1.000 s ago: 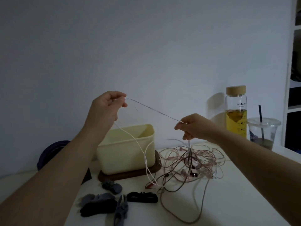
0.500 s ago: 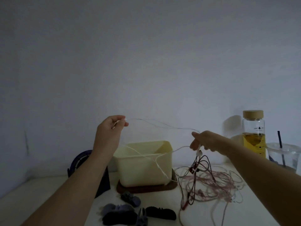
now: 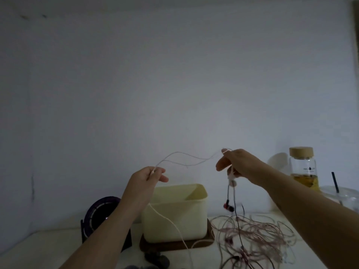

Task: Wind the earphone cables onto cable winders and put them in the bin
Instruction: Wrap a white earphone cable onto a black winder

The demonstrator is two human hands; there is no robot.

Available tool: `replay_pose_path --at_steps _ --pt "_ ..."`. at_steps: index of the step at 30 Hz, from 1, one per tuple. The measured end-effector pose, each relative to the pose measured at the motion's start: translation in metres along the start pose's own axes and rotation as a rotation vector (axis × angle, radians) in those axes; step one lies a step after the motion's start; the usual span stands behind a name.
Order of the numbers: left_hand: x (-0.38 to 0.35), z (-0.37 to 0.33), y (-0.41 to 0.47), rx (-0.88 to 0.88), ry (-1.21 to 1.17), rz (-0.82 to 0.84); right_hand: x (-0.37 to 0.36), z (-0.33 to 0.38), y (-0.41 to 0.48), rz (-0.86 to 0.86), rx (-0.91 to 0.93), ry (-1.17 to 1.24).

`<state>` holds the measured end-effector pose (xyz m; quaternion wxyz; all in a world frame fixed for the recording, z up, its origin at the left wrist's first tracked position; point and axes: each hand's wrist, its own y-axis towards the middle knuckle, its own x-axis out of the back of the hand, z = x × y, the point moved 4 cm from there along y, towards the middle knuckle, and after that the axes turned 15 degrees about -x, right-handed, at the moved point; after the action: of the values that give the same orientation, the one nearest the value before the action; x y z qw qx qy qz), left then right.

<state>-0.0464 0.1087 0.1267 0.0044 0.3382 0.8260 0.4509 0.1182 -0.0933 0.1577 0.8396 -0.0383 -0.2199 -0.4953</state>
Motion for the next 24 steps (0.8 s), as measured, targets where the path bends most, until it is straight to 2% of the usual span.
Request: replay_pose_path --at_steps 4,6,8,11,13,15,17,20,24 --pt "-0.005 0.012 0.0 0.079 -0.083 0.02 0.006 -0.011 0.002 -0.052 0.008 0.091" --pt "-0.006 0.013 0.001 0.089 -0.096 0.024 0.01 -0.015 0.003 -0.056 -0.013 0.249" --pt "-0.006 0.013 0.001 0.051 -0.002 0.06 0.014 -0.018 0.002 -0.067 -0.034 0.366" --pt "-0.005 0.017 0.001 -0.015 0.203 0.1 0.027 -0.025 0.0 -0.191 -0.036 0.348" --pt "-0.001 0.03 -0.002 0.096 0.054 -0.018 0.032 -0.03 -0.001 -0.191 -0.025 0.275" --pt "0.002 0.044 -0.005 0.311 -0.318 -0.196 0.035 -0.037 -0.001 -0.208 -0.01 0.136" --pt "0.002 0.052 -0.01 0.484 -0.561 -0.253 0.036 -0.047 0.001 -0.241 -0.046 -0.037" --pt "0.001 0.056 -0.017 0.645 -0.617 -0.128 0.038 -0.065 0.005 -0.257 -0.146 -0.176" --pt "-0.008 0.048 -0.019 0.655 -0.496 0.027 0.041 -0.087 0.009 -0.157 -0.266 -0.108"
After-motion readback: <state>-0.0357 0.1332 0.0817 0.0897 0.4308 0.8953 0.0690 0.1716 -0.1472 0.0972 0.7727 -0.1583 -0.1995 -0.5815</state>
